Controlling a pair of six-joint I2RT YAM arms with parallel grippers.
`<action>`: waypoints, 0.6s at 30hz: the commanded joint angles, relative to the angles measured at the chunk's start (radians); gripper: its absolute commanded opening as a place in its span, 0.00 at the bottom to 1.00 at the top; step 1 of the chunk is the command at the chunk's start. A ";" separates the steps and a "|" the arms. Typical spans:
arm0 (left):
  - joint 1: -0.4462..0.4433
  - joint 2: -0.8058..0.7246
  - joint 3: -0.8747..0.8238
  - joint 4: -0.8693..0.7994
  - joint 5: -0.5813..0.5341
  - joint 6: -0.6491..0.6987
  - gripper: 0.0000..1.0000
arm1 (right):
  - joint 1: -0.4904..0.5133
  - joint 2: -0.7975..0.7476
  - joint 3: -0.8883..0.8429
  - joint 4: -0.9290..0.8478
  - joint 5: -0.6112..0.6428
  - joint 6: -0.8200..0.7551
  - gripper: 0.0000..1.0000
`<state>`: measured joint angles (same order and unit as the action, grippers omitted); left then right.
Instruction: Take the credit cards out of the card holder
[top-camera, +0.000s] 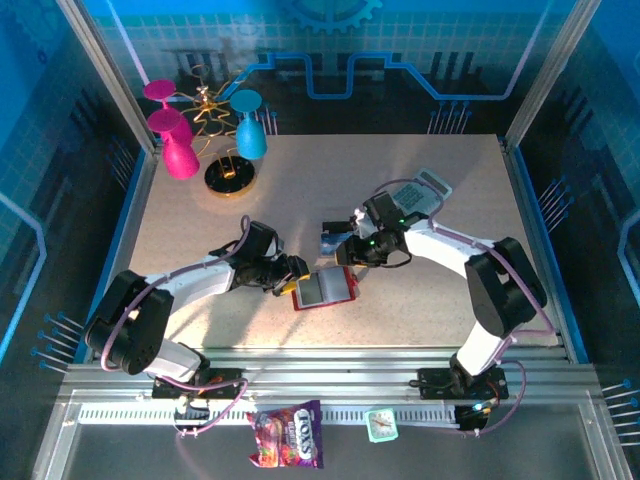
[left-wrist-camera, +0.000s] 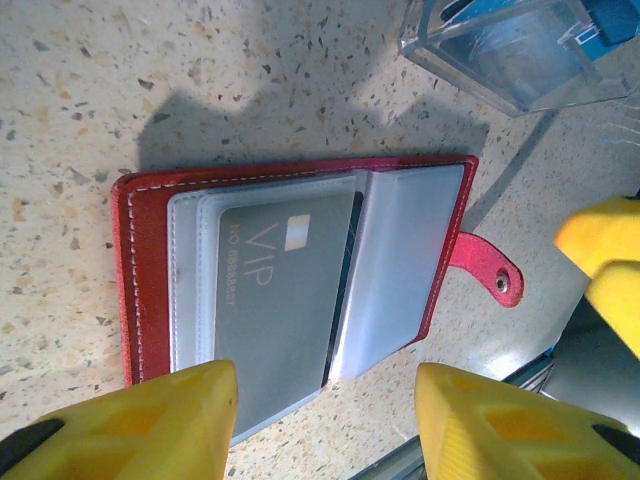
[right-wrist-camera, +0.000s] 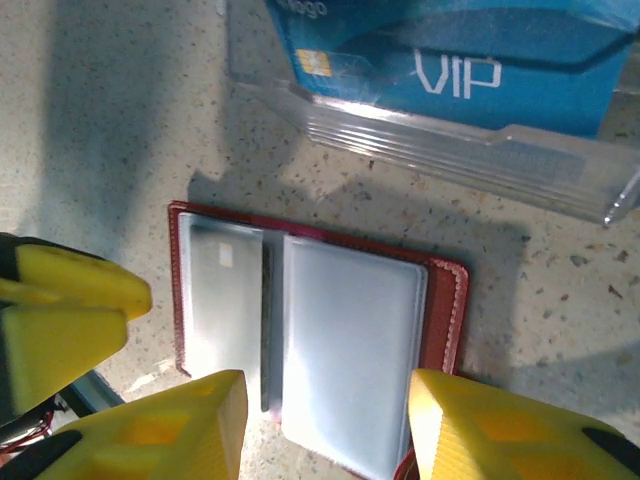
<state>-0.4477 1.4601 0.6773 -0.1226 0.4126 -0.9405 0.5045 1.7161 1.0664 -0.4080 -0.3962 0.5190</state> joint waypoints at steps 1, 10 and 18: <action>0.006 -0.027 -0.012 -0.022 -0.001 0.012 0.51 | -0.009 0.052 0.023 -0.003 -0.051 -0.041 0.48; 0.006 -0.031 -0.025 -0.012 -0.003 0.003 0.51 | -0.009 0.095 0.006 0.006 -0.093 -0.054 0.49; 0.006 -0.017 -0.012 -0.013 0.000 0.008 0.51 | -0.009 0.053 -0.028 -0.012 -0.092 -0.037 0.48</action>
<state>-0.4477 1.4483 0.6640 -0.1234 0.4122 -0.9409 0.5026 1.7992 1.0561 -0.4011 -0.4648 0.4885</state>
